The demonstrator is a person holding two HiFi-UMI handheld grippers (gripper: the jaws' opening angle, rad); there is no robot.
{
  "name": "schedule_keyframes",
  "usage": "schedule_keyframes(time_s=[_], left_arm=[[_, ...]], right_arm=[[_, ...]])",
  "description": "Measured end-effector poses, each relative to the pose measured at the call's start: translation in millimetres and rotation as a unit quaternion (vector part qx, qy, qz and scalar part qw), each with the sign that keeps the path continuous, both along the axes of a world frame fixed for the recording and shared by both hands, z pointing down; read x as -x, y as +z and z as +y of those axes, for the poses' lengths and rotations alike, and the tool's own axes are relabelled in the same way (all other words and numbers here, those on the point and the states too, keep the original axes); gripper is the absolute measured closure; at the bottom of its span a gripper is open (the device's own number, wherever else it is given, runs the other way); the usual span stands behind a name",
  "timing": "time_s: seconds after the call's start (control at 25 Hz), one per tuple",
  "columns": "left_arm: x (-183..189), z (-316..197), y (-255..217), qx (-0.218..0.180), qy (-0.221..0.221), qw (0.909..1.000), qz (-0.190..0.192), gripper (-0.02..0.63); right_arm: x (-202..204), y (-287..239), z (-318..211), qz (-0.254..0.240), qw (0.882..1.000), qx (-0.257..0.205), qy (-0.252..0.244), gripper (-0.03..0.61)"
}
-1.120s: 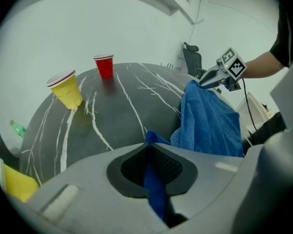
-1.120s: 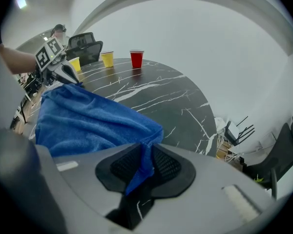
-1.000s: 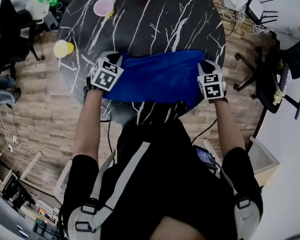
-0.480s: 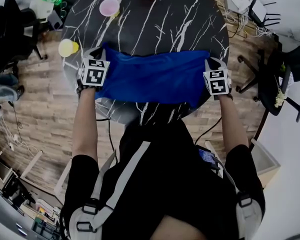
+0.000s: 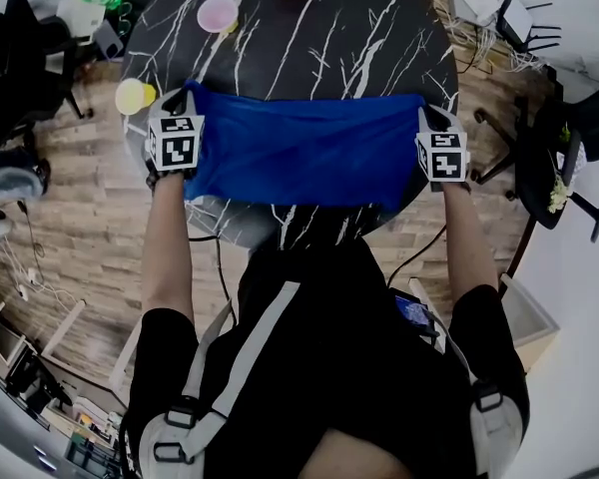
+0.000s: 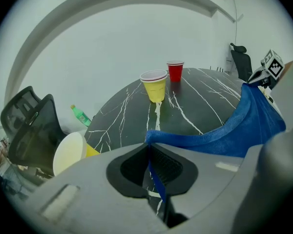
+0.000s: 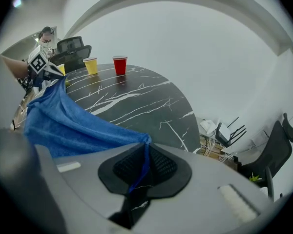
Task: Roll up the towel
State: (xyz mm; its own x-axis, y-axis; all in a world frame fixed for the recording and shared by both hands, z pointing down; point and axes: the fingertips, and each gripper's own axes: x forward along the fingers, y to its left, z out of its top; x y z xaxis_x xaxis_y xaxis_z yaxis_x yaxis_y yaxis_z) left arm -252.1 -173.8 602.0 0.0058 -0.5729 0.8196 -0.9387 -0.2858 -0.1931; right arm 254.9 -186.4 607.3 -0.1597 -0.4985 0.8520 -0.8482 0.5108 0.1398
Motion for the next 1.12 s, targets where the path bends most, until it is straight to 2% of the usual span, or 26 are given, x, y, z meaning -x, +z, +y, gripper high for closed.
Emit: schedule_keyframes(time_s=[0.24, 0.4, 0.52, 0.68, 0.96, 1.12], left_arm=[[7.0, -4.5, 5.2, -0.008, -0.042, 0.999, 0.011, 0.589], [6.0, -3.9, 15.5, 0.006, -0.047, 0.9989, 0.009, 0.584], [7.5, -5.4, 14.2, -0.004, -0.047, 0.9989, 0.001, 0.584], [13.4, -15.7, -2.4, -0.048, -0.061, 0.997, -0.005, 0.586], [15.2, -21.4, -2.9, -0.056, -0.06, 0.9965, -0.015, 0.584], [18.5, -25.3, -11.1, -0.079, -0.077, 0.9937, -0.018, 0.584]], right_arm=[[-11.8, -2.8, -8.6, -0.018, 0.998, -0.011, 0.056, 0.548], [-18.5, 2.5, -6.5, -0.026, 0.996, -0.015, 0.084, 0.546], [-16.7, -1.3, -8.6, -0.028, 0.995, -0.036, 0.086, 0.546], [-12.2, -15.6, -14.7, -0.041, 0.992, -0.083, 0.083, 0.545], [-12.0, -11.5, -17.9, -0.037, 0.993, -0.078, 0.084, 0.545], [-11.2, -19.5, -22.1, -0.049, 0.989, -0.1, 0.093, 0.545]])
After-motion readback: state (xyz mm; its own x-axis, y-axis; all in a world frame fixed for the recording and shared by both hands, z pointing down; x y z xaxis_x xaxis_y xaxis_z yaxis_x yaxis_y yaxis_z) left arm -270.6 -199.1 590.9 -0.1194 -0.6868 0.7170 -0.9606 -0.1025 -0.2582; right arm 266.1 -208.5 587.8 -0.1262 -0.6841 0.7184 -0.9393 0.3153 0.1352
